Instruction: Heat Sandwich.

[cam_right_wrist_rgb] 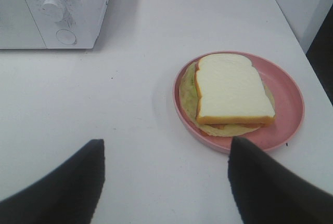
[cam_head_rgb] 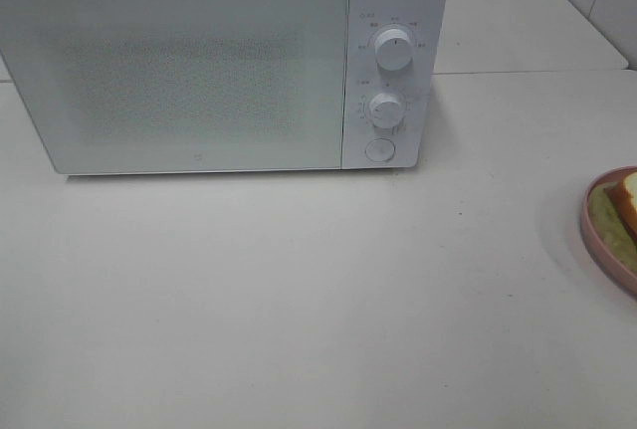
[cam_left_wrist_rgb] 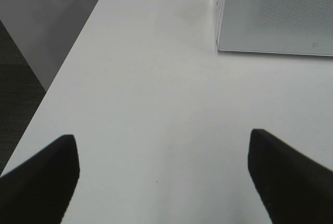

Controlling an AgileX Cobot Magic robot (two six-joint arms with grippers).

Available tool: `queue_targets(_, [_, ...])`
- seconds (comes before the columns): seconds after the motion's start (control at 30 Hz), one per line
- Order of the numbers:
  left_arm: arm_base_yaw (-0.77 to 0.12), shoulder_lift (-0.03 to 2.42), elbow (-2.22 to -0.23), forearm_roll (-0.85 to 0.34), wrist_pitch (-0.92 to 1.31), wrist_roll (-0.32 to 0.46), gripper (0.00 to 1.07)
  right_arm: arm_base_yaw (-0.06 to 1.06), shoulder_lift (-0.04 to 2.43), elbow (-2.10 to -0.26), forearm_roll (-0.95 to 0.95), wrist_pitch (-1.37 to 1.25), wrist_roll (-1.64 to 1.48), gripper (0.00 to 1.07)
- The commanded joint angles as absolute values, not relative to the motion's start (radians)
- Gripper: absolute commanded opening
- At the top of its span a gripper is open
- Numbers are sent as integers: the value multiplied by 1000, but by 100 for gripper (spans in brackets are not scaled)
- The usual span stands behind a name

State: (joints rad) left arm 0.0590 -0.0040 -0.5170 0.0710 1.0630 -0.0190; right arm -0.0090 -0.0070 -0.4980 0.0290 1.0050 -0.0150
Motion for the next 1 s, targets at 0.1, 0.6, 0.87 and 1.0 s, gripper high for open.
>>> queue_targets(0.1, [60, -23, -514, 69, 1066, -22, 83, -5, -27, -499, 30, 997, -17, 66])
queue_targets(0.6, [60, -23, -514, 69, 1066, -22, 83, -5, -27, -499, 30, 997, -17, 66])
queue_targets(0.87, [60, -23, -514, 69, 1066, -22, 83, -5, -27, -499, 30, 997, -17, 66])
queue_targets(1.0, [60, -23, -514, 69, 1066, -22, 83, -5, -27, -499, 30, 997, -17, 66])
